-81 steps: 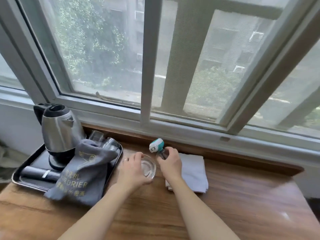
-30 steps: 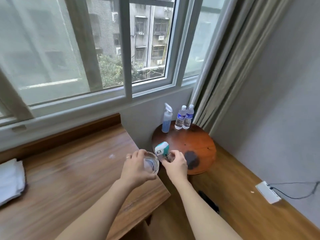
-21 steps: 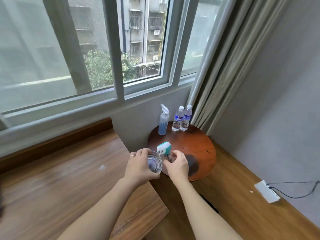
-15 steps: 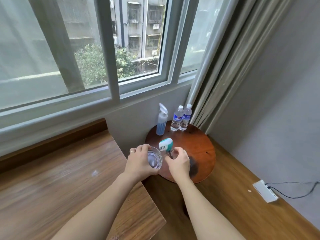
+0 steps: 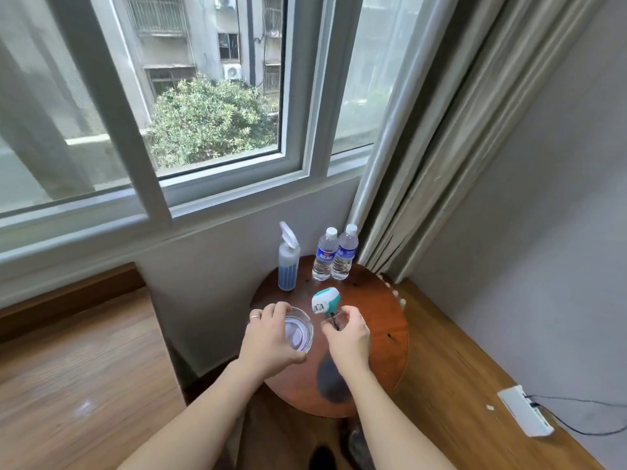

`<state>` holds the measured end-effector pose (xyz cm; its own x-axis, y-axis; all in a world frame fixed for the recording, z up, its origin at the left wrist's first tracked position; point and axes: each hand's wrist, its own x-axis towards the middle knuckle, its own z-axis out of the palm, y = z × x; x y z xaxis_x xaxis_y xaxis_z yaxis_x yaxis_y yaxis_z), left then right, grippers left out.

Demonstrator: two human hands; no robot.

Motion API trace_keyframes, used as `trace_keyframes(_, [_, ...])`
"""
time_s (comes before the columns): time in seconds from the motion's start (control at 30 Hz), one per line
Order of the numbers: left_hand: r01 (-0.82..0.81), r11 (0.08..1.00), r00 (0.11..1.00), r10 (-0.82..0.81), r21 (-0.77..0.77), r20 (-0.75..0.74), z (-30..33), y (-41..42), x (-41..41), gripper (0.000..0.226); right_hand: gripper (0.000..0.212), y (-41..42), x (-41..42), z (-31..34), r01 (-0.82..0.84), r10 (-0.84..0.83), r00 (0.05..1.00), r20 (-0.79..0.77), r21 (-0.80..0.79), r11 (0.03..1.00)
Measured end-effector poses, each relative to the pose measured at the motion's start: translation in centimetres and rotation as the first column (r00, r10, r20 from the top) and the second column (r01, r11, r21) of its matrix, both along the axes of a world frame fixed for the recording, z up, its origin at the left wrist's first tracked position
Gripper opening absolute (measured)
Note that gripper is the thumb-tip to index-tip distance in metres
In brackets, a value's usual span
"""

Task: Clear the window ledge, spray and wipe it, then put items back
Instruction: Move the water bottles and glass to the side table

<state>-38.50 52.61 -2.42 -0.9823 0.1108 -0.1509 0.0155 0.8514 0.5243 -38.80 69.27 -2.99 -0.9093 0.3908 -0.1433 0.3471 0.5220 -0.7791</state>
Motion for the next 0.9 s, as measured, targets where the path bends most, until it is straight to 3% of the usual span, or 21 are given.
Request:
trace_keyframes(0.43, [-0.069,0.997,0.996,0.069,-0.018,0.053,-8.2,12.6,-11.9,0.086,0.041,12.3,-12.3,-7.5,-0.027,0.026,0.998,0.064,0.003,1.0])
trace_keyframes(0.6, [-0.124,0.99,0.99,0.127,-0.066,0.056,-12.7,16.1,-15.9,0.086,0.059,15.0,-16.8,-11.4,-0.045,0.041,0.996,0.076,0.045,0.998])
trace_keyframes(0.73, [-0.145,0.984,0.987,0.151,-0.103,0.052,-16.1,18.0,-18.6,0.086,0.047,16.5,-19.6,-14.2,-0.057,0.054,0.997,0.054,0.06,0.997])
trace_keyframes(0.9, [-0.176,0.974,0.98,0.187,-0.141,0.064,-18.5,19.4,-20.4,0.086,0.055,17.4,-22.4,-16.4,-0.043,0.039,0.995,0.094,0.042,0.998])
